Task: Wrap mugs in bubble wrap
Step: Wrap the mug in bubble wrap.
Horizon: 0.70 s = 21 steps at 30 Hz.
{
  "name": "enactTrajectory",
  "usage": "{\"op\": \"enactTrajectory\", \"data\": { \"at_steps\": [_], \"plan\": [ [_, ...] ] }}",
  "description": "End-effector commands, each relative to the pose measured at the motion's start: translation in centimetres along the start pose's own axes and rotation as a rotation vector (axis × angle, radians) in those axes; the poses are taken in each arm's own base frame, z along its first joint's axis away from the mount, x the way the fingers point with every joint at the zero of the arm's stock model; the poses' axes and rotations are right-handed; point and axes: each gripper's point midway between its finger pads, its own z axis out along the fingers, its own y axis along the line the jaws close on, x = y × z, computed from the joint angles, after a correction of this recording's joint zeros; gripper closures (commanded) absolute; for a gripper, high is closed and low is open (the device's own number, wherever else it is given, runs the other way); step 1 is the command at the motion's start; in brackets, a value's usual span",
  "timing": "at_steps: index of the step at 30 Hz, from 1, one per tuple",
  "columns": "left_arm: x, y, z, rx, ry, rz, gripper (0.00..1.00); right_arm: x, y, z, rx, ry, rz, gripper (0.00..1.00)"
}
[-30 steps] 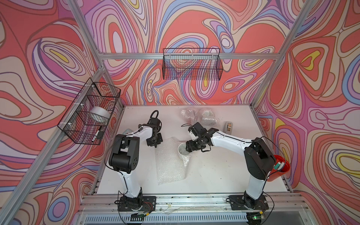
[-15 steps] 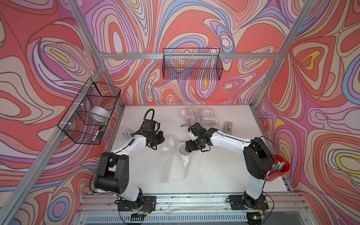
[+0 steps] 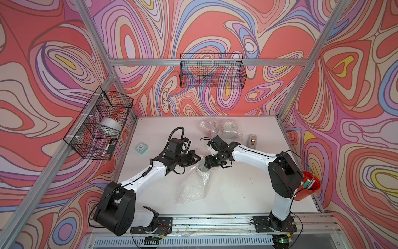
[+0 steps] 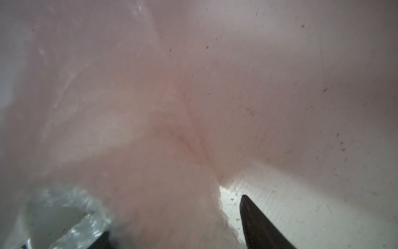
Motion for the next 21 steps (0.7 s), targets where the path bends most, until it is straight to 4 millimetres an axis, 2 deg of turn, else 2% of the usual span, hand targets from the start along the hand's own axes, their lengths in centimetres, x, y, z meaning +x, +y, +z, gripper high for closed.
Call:
{"op": "enactTrajectory", "data": {
  "at_steps": [1,8,9,14,18,21],
  "plan": [
    [1.1,0.5,0.9,-0.006,0.026,-0.01,1.0,0.6,0.6,0.6,-0.024,0.019,0.036,0.29],
    [3.3,3.0,2.2,-0.106,0.121,-0.015,1.0,-0.7,0.2,-2.1,0.013,-0.093,0.091,0.28],
    [3.5,3.1,2.3,-0.111,0.129,-0.013,1.0,-1.2,0.4,-3.4,0.007,-0.131,0.093,0.28],
    [3.8,3.2,2.8,-0.123,0.167,-0.006,1.0,-2.3,1.0,-5.9,-0.022,-0.223,0.093,0.25],
    [3.9,3.1,3.1,-0.118,0.182,-0.001,1.0,-2.8,2.2,-6.4,-0.079,-0.233,0.073,0.18],
    [3.9,2.8,3.2,-0.108,0.189,0.006,1.0,-2.3,2.0,-5.0,-0.062,-0.176,0.066,0.17]
  ]
}}
